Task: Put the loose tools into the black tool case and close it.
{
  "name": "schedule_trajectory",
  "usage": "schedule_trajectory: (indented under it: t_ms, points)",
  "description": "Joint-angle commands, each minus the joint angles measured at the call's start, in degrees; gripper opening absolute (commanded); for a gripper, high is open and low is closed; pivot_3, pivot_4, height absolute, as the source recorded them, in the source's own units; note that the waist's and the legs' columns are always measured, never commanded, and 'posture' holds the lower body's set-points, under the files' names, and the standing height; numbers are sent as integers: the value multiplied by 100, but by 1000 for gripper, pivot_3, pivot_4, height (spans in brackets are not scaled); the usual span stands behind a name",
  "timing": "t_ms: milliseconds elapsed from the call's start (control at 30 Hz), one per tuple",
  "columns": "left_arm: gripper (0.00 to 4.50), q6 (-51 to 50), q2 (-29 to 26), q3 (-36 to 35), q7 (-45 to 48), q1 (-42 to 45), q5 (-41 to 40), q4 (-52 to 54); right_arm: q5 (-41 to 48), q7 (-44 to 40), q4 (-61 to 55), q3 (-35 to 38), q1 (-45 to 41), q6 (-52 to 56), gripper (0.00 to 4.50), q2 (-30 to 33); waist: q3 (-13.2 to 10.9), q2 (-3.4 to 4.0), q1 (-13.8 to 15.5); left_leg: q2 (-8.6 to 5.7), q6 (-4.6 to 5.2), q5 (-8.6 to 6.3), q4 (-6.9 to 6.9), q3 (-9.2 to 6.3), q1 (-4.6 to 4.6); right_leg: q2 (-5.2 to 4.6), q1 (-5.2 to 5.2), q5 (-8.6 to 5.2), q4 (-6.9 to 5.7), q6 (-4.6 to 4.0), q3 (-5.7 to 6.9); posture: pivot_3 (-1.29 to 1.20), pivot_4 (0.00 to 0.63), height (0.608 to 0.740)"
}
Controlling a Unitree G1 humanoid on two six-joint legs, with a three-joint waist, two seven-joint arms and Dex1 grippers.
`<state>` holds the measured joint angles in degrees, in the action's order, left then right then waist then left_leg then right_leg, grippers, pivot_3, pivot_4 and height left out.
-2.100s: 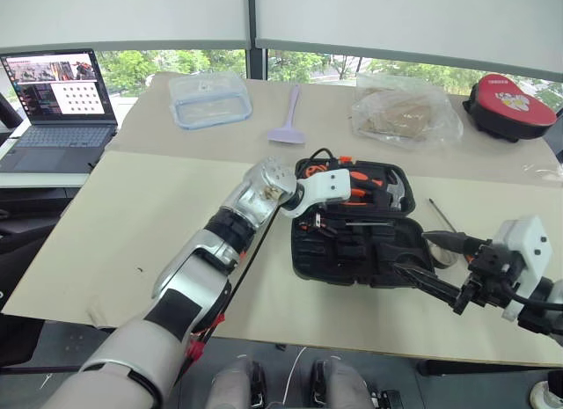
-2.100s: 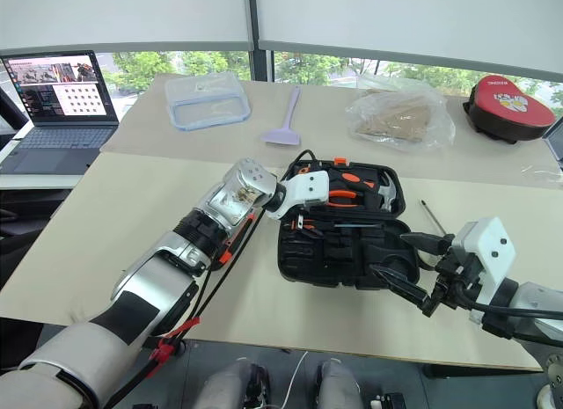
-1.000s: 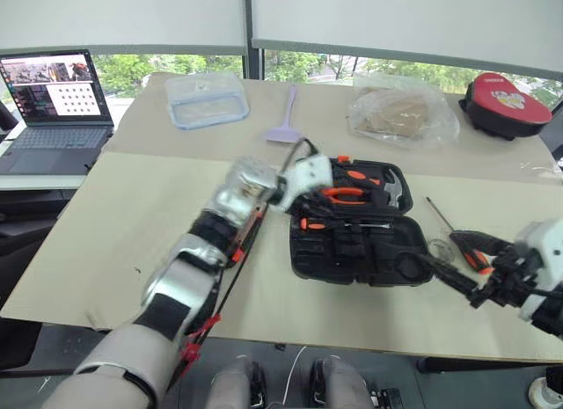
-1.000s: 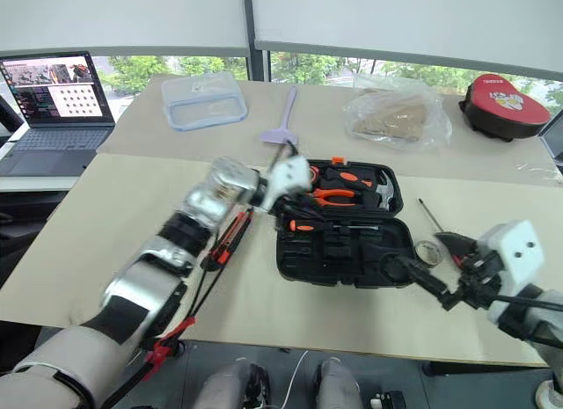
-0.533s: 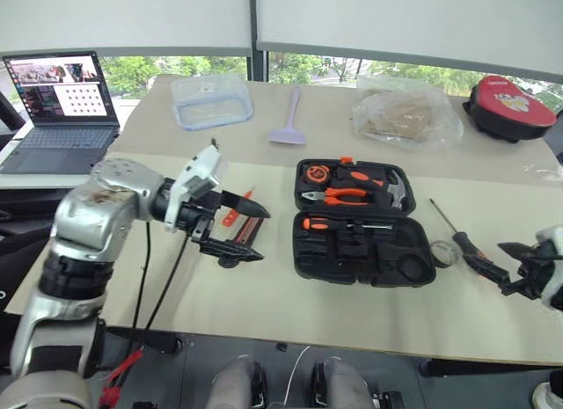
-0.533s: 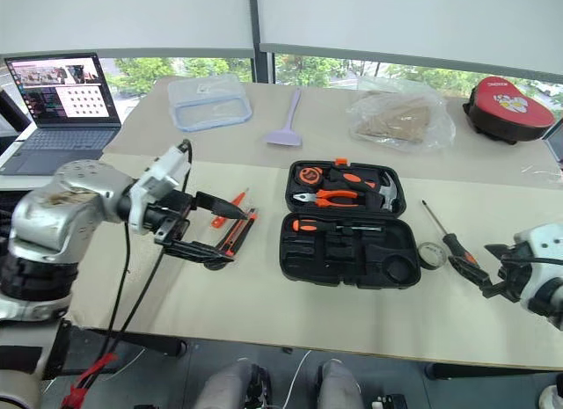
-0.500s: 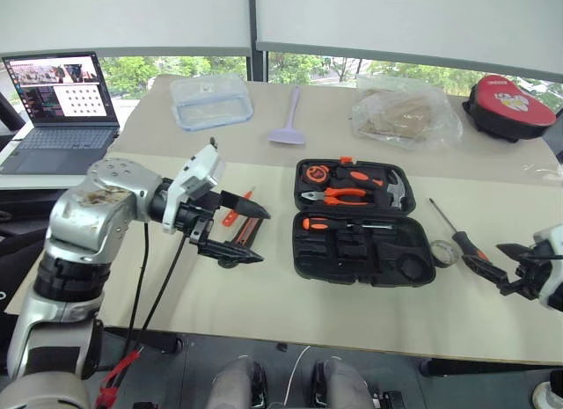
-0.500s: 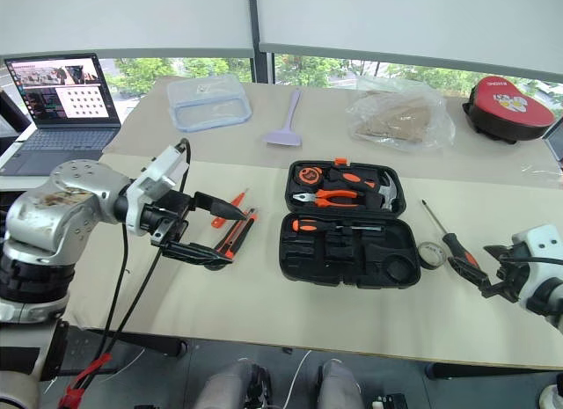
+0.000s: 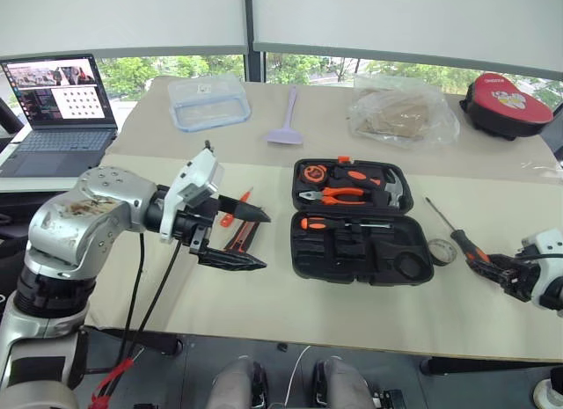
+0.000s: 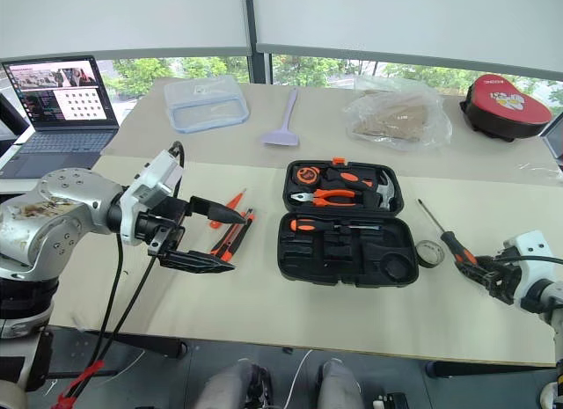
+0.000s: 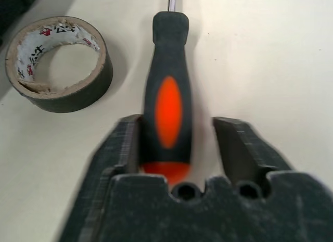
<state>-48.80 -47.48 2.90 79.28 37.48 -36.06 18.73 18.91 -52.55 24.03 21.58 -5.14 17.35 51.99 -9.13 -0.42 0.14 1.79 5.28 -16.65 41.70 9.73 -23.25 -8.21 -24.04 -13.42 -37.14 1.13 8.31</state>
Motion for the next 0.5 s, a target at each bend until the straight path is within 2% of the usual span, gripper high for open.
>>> schedule_trajectory:
  t_ms: [33, 167, 300, 500]
  points:
    - [4500, 188, -124, 30, 13, 35, 7, -22, 315, -247, -529, 481, -58, 73, 986, 377, 0, 17, -2, 0, 0, 0, 0, 1, -1, 0, -1, 0, 0, 0, -1, 0, 150, 731]
    - [4500, 363, -170, 133, 54, 95, 94, -122, 777, -829, -1452, 425, -445, 481, 990, 788, 0, 51, -23, 0, 0, 0, -1, 3, -1, 0, -5, 0, 0, 0, -6, 0, 150, 731]
    - [4500, 515, -186, 235, 105, 162, 162, -195, 1088, -1820, -2725, -487, -749, 596, 990, 1000, 0, 51, -81, 9, -6, 2, -11, 4, 7, 12, -6, 1, 1, -2, -11, 0, 150, 731]
    - [4500, 679, -124, 410, 146, 267, 256, -322, 302, -2099, -2497, -1720, -1606, -278, 990, 570, -3, 37, -5, 3, -11, 3, -3, 4, -7, 25, -11, 7, 6, -13, -21, 0, 150, 731]
